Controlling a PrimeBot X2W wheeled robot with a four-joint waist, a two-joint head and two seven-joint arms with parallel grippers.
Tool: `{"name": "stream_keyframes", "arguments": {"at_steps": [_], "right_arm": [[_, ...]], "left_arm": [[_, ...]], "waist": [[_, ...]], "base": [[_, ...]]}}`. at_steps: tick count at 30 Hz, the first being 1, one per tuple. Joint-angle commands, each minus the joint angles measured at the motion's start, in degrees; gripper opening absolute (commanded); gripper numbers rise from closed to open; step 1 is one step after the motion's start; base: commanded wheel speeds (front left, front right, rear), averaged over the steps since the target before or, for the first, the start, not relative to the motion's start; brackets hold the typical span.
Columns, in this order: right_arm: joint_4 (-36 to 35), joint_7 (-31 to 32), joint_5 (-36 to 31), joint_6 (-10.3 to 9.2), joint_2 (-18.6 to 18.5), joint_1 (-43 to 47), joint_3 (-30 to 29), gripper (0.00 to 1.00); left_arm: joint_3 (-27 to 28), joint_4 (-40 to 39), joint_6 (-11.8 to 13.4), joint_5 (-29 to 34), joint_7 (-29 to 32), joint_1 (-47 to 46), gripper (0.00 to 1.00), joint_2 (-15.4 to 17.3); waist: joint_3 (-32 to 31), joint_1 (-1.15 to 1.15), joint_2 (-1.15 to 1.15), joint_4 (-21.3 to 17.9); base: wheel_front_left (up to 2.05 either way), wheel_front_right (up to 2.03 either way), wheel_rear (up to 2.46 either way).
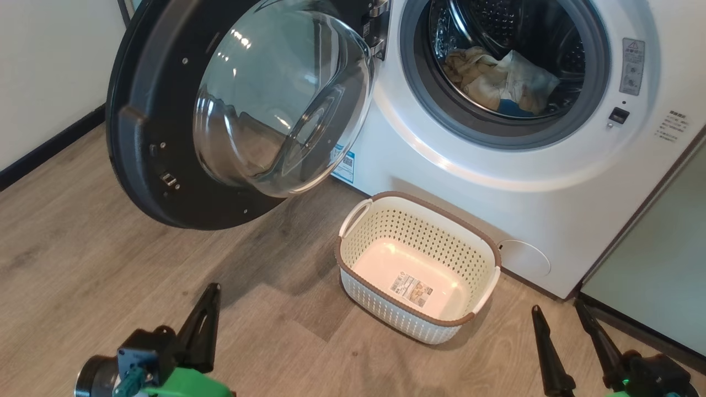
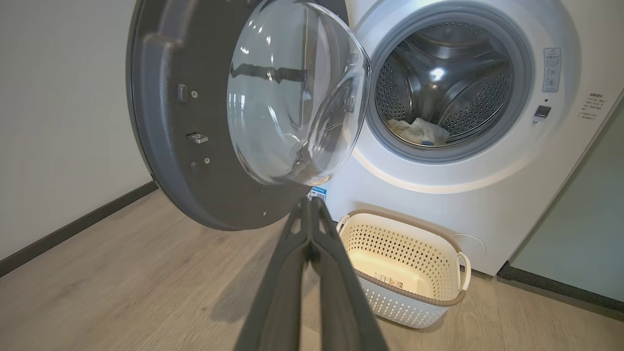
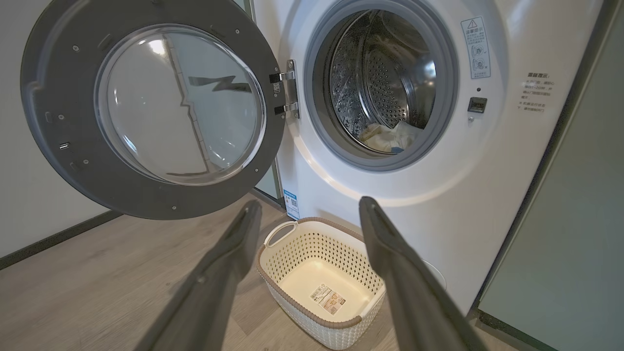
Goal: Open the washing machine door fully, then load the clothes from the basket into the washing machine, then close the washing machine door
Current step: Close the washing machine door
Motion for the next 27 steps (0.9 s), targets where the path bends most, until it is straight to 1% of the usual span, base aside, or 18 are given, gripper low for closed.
{"name": "stream_keyframes", "arguments": {"at_steps": [1,4,7,8,12,15,17,18,21,24,27], "right_arm": [[-1.6,-0.9,0.3,-0.16,-0.7,-2.5,1.3,1.00],[-1.6,-1.0,0.3,-0.16,-0.7,-2.5,1.3,1.00],[-1.5,-1.0,0.3,-0.16,-0.7,-2.4,1.2,1.00],[-1.5,-1.0,0.3,-0.16,-0.7,-2.4,1.2,1.00],[-1.4,-1.1,0.3,-0.16,-0.7,-2.1,1.0,1.00],[-1.4,-1.0,0.4,-0.16,-0.7,-2.1,1.1,1.00],[-1.5,-1.0,0.4,-0.16,-0.7,-2.2,1.3,1.00],[-1.5,-0.9,0.5,-0.16,-0.7,-2.2,1.4,1.00],[-1.4,-0.8,0.4,-0.16,-0.7,-2.4,1.5,1.00],[-1.3,-0.7,0.3,-0.16,-0.7,-2.6,1.6,1.00],[-1.3,-0.6,0.2,-0.16,-0.7,-2.7,1.5,1.00]], "left_arm": [[2.6,-2.2,-0.8,-0.8,-0.7,-2.6,0.00,1.4],[3.0,-3.1,-3.5,-5.0,-0.8,-2.3,0.00,0.1],[4.6,-5.0,-7.6,-11.1,-1.0,-1.9,0.00,-1.7],[4.6,-5.0,-7.6,-11.1,-1.0,-1.9,0.00,-1.7],[9.0,-8.3,-14.2,-20.3,-1.2,-1.3,0.00,-4.6],[13.9,-11.6,-19.8,-30.8,-1.3,-1.2,0.00,-8.1],[17.3,-14.3,-22.9,-40.2,-1.3,-1.4,0.00,-10.6],[18.9,-15.7,-23.8,-44.8,-1.1,-1.6,0.00,-11.1],[24.1,-19.2,-25.0,-52.6,-0.5,-2.6,0.00,-9.4],[29.6,-22.0,-25.4,-58.6,-0.2,-4.5,0.00,-7.2],[35.1,-23.4,-25.6,-63.1,0.4,-7.0,0.00,-4.5]], "waist": [[-0.1,0.00,0.00,0.0],[-0.2,0.00,0.00,0.0],[-0.4,0.00,0.00,0.1],[-0.4,0.00,0.00,0.1],[-0.8,0.00,0.00,0.4],[-1.1,0.00,0.00,0.6],[-1.1,0.00,0.00,0.6],[-1.2,0.00,0.00,0.6],[-1.2,0.00,0.00,0.6],[-1.1,0.00,0.00,0.6],[-1.0,0.00,0.00,0.6]], "base": [[0.00,0.00,0.00],[0.00,0.00,0.00],[0.00,0.00,0.00],[0.00,0.00,0.00],[0.00,0.00,0.00],[0.00,0.00,0.00],[0.00,0.00,0.00],[0.00,0.00,0.00],[0.00,0.00,0.00],[0.00,0.00,0.00],[0.00,0.00,0.00]]}}
